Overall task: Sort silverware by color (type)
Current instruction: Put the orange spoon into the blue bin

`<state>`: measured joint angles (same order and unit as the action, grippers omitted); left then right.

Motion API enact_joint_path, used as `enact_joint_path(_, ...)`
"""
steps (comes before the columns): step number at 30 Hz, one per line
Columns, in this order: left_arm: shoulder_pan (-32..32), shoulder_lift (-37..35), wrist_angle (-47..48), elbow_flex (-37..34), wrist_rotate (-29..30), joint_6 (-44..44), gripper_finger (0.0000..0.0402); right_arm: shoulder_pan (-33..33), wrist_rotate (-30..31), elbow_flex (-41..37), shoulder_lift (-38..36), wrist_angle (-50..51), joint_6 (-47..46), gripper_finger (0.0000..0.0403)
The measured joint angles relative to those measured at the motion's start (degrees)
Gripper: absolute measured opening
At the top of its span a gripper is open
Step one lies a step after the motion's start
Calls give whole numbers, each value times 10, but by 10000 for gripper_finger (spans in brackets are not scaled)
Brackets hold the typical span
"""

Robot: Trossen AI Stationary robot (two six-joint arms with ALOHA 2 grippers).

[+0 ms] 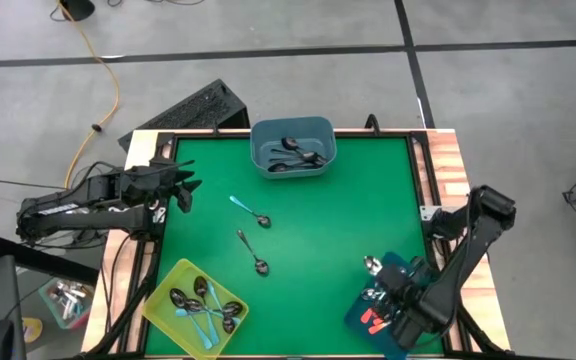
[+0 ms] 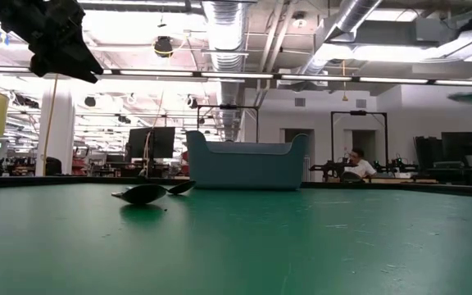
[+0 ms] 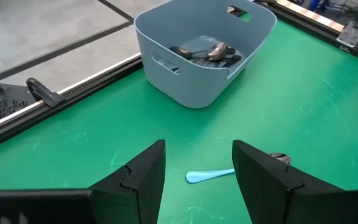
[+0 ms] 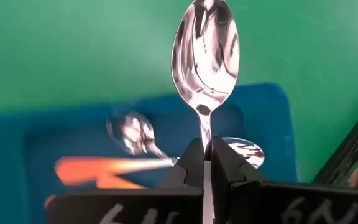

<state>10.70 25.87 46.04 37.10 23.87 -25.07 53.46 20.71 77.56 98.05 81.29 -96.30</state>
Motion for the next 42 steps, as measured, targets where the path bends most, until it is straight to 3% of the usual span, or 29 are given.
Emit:
enact_joint_path(6,0,0,0,0,11,-7,170,0,-70,0,35,-26,179,13)
enact_joint_path(12,0,0,0,0,15,-7,170,15,-89,0,44,-25,317,13)
enact_joint_path(16,0,0,0,0,26,-16,170,25,-78,0,41,-23,331,13)
enact_joint_path(21,0,0,0,0,49,-27,170,39,4,10,39,-29,317,11)
enact_joint_path(25,0,0,0,0,58,-28,170,50,22,8,39,-101,359,11)
enact_joint_path(31,0,0,0,0,70,-35,170,77,10,8,39,-188,381,10)
enact_joint_path(38,0,0,0,0,88,-35,170,105,-51,-3,33,-124,379,10)
enact_joint_path(42,0,0,0,0,85,-42,170,115,-74,-44,-4,-169,382,10)
